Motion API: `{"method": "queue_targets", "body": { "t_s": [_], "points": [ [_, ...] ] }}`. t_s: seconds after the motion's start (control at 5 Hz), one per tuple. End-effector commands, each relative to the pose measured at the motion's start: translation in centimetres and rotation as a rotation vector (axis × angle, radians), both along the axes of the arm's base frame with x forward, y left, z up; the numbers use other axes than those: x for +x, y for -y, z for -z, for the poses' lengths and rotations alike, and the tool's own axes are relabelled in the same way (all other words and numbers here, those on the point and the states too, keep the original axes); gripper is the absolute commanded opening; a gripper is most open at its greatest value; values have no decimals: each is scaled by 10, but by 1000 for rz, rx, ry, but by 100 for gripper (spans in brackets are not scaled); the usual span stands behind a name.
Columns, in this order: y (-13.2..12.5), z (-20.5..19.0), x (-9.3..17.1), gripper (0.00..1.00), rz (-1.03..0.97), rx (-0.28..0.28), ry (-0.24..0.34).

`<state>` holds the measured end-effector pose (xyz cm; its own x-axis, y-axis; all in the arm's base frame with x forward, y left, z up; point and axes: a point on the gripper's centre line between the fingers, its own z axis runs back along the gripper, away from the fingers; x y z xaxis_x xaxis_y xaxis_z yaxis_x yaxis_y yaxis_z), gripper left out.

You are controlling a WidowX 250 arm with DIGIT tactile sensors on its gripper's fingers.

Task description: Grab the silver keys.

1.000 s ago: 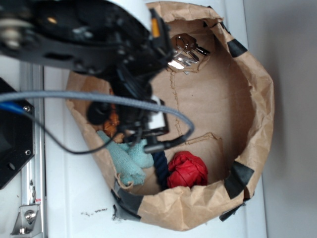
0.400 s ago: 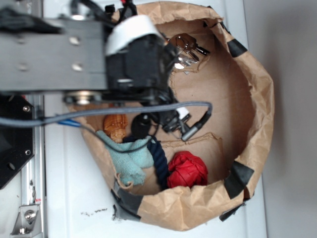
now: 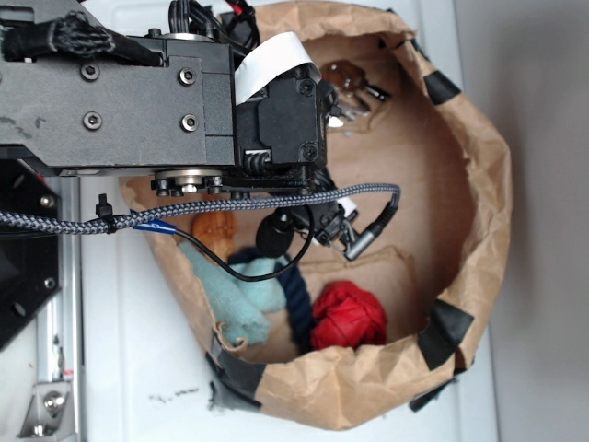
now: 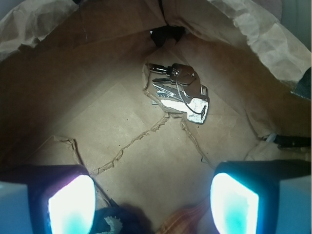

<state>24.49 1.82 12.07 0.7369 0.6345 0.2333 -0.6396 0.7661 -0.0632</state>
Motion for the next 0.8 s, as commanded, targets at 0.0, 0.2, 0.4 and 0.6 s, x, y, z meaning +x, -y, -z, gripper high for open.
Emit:
{"method": "queue_targets", "body": {
  "t_s": [0.0, 0.2, 0.4, 0.6],
  "points": [
    [-5, -16, 8, 100, -13, 6, 47],
    [-5, -16, 8, 100, -13, 6, 47],
    [-7, 9, 25, 100, -20, 9, 51],
    [-10, 15, 36, 100, -91, 22, 51]
  ]
}}
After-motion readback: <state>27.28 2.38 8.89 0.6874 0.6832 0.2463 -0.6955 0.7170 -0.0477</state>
